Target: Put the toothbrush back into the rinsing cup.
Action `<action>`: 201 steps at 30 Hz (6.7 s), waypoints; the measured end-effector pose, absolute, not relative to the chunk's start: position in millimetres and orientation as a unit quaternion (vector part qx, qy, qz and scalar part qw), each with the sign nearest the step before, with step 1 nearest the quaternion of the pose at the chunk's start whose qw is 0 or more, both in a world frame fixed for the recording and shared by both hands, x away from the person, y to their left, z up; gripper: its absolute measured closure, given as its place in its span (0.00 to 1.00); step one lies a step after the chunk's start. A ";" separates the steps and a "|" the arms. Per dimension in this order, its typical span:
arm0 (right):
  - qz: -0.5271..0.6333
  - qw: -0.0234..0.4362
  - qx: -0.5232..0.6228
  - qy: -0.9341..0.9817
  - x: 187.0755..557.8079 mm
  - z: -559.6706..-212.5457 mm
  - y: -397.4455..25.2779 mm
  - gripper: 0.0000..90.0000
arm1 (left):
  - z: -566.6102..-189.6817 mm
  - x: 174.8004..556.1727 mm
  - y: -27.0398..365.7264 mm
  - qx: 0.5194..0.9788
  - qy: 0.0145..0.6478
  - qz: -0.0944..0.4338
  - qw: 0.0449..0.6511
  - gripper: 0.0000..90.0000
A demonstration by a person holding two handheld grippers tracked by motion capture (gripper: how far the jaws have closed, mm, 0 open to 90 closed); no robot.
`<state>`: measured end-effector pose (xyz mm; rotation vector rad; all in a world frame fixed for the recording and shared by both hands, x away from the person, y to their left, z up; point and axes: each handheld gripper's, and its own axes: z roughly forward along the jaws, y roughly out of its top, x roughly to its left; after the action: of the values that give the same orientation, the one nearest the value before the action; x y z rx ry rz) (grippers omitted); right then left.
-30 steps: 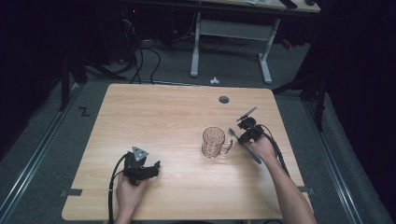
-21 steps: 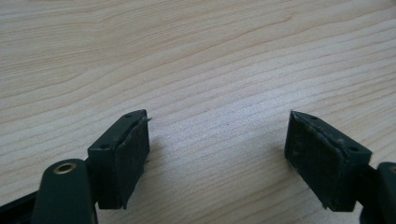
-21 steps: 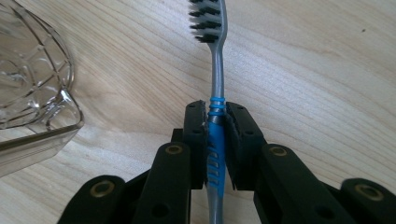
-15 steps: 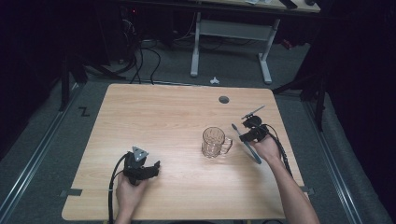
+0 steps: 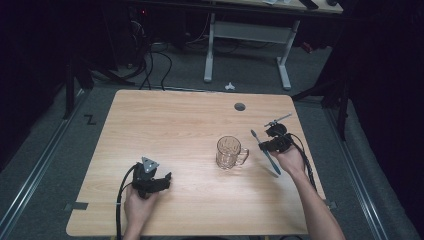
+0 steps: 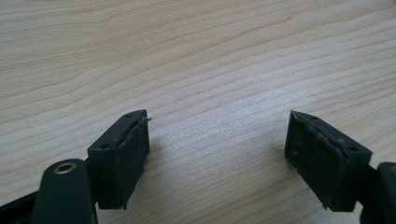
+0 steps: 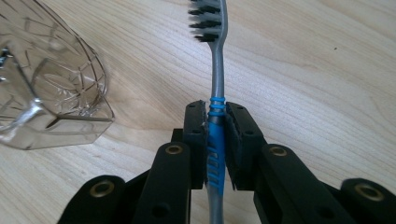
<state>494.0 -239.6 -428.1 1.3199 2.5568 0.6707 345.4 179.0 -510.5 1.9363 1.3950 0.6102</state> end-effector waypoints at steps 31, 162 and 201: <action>0.353 0.100 0.405 0.838 449.7 -407.3 -256.3 0.89 | -510.5 345.4 178.8 0.741 0.534 0.234 0.333 0.25; 0.484 0.127 0.320 0.804 459.8 -363.6 -196.9 0.88 | -510.5 345.4 178.7 0.741 0.535 0.234 0.332 0.25; 0.479 0.132 0.321 0.806 445.1 -372.0 -211.9 0.88 | -510.5 345.5 178.6 0.741 0.535 0.234 0.333 0.25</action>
<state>445.1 -211.9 -372.0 0.9325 2.3407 1.3889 345.5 178.6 -510.5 1.9346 1.3965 0.6113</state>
